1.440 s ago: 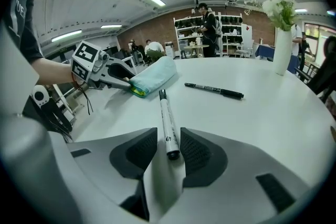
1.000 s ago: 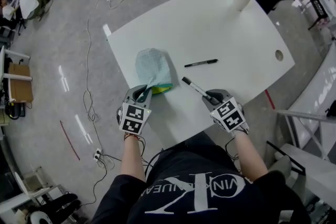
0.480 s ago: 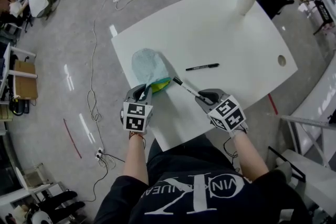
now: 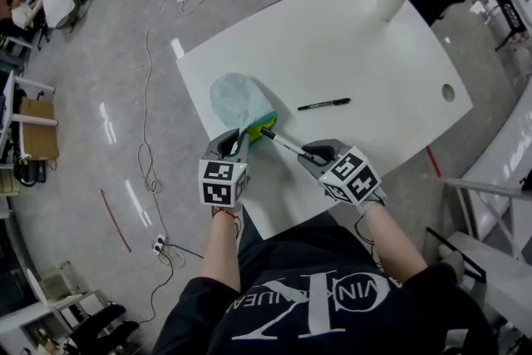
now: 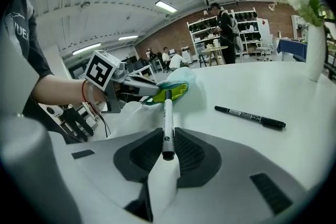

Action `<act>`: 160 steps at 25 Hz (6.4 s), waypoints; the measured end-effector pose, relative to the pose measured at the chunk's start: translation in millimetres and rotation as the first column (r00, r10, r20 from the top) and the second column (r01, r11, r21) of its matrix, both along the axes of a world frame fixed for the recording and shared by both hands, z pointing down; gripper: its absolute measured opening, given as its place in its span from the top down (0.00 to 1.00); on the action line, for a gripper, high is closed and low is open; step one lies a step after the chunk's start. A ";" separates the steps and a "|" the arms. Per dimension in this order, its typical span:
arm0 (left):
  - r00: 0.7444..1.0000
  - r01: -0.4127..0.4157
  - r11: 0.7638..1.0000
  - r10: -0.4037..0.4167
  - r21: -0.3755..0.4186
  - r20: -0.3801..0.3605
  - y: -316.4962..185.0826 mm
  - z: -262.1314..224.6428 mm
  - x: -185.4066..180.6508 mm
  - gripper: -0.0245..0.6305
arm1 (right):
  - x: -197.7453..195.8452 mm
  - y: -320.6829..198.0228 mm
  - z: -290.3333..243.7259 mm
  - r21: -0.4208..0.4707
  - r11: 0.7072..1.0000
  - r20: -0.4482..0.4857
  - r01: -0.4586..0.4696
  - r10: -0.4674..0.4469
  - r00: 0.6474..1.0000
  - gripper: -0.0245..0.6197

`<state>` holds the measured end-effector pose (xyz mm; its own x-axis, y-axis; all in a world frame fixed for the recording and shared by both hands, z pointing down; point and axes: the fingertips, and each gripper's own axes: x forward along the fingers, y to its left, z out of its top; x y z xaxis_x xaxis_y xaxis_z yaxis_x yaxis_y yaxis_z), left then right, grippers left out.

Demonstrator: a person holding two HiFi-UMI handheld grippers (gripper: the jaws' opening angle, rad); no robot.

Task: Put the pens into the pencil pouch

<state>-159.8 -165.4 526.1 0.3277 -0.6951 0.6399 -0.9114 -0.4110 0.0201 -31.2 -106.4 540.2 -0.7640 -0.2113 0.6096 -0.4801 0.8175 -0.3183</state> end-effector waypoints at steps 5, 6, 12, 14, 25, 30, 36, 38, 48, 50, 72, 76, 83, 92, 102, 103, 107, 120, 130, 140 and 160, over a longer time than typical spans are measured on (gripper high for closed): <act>0.998 -0.041 0.999 0.042 0.015 -0.048 -5.5 -4.5 7.0 0.90 | -6.8 -3.6 6.7 -0.039 0.999 -0.021 -0.030 0.029 0.999 0.84; 0.997 -0.052 0.998 0.053 0.020 -0.055 -6.6 -6.9 8.8 0.90 | -8.5 -4.3 8.1 -0.047 0.998 -0.027 -0.032 0.031 0.999 0.84; 0.991 -0.113 0.993 0.115 0.045 -0.062 -7.5 -11.9 9.5 0.90 | -24.4 -8.4 14.6 -0.084 0.996 -0.053 -0.040 0.035 0.998 0.84; 0.990 -0.118 0.992 0.121 0.046 -0.073 -7.9 -12.2 7.4 0.90 | -31.7 -10.5 15.4 -0.092 0.995 -0.057 -0.038 0.033 0.998 0.84; 0.981 -0.176 0.983 0.179 0.042 -0.076 -9.4 -10.1 14.1 0.90 | -59.5 -31.7 13.1 -0.136 0.988 -0.028 -0.066 0.063 0.998 0.83; 0.979 -0.182 0.982 0.186 0.046 -0.089 -11.3 -14.1 16.4 0.90 | -69.4 -43.8 9.6 -0.154 0.983 0.007 -0.096 0.099 0.995 0.83; 0.978 -0.176 0.984 0.179 0.036 -0.110 -11.3 -16.8 13.8 0.90 | -86.7 -51.6 5.5 -0.188 0.973 0.075 -0.135 0.151 0.986 0.83; 0.978 -0.171 0.985 0.174 0.037 -0.118 -11.4 -17.5 13.4 0.90 | -93.1 -54.6 3.1 -0.165 0.977 0.093 -0.139 0.155 0.983 0.83; 0.979 -0.156 0.987 0.161 0.048 -0.127 -15.2 -21.0 10.5 0.91 | -85.4 -40.3 -7.3 -0.087 0.994 0.152 -0.069 0.082 0.985 0.70; 0.978 -0.156 0.987 0.161 0.048 -0.129 -15.9 -21.8 10.5 0.91 | -79.4 -38.4 -5.0 -0.068 0.995 0.126 -0.066 0.075 0.989 0.70; 0.959 -0.220 0.973 0.229 0.070 -0.168 -12.0 -30.7 17.2 0.92 | -101.0 -58.7 -8.2 -0.042 0.992 0.126 -0.121 0.126 0.984 0.85; 0.951 -0.236 0.968 0.248 0.086 -0.183 -11.7 -37.0 18.6 0.93 | -104.5 -64.2 -9.3 -0.039 0.990 0.122 -0.134 0.138 0.983 0.85; 0.953 -0.228 0.970 0.240 0.084 -0.184 -9.8 -33.7 16.7 0.93 | -105.1 -60.7 -7.4 -0.050 0.989 0.134 -0.139 0.145 0.980 0.82; 0.964 -0.206 0.976 0.214 0.064 -0.160 -13.1 -24.9 12.5 0.93 | -86.4 -59.7 -13.6 -0.039 0.985 0.159 -0.168 0.172 0.972 0.79; 0.967 -0.201 0.978 0.207 0.055 -0.148 -17.4 -18.1 17.1 0.93 | 1.7 -73.1 5.6 -0.009 0.952 0.076 -0.306 0.306 0.949 0.78; 0.968 -0.198 0.979 0.204 0.057 -0.144 -17.5 -18.0 16.9 0.93 | 12.1 -75.6 7.6 0.003 0.948 0.061 -0.319 0.318 0.946 0.78; 0.973 -0.186 0.979 0.195 0.080 -0.122 -18.2 -20.7 15.5 0.93 | 51.7 -88.8 9.5 0.072 0.937 0.004 -0.343 0.343 0.939 0.76; 0.980 -0.159 0.985 0.166 0.072 -0.106 -18.5 -19.7 13.8 0.93 | 109.0 -130.6 25.6 0.231 0.973 -0.316 0.006 0.069 0.946 0.69; 0.981 -0.166 0.984 0.172 0.063 -0.095 -19.6 -19.9 14.2 0.93 | 102.2 -120.9 37.3 0.141 0.983 -0.317 0.118 -0.068 0.946 0.81; 0.981 -0.168 0.984 0.173 0.062 -0.087 -26.5 -21.7 14.0 0.93 | 98.8 -109.9 35.3 0.146 0.988 -0.274 0.053 -0.011 0.962 0.87; 0.979 -0.134 0.988 0.144 0.075 -0.146 -36.3 -30.0 19.6 0.94 | 20.5 -56.4 13.7 0.012 1.000 -0.065 -0.015 0.016 0.998 0.87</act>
<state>-140.1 -201.7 496.1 0.5131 -0.6745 0.5308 -0.8339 -0.5382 0.1222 -10.7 -162.8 554.0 -0.7192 -0.2301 0.6555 -0.5119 0.8135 -0.2761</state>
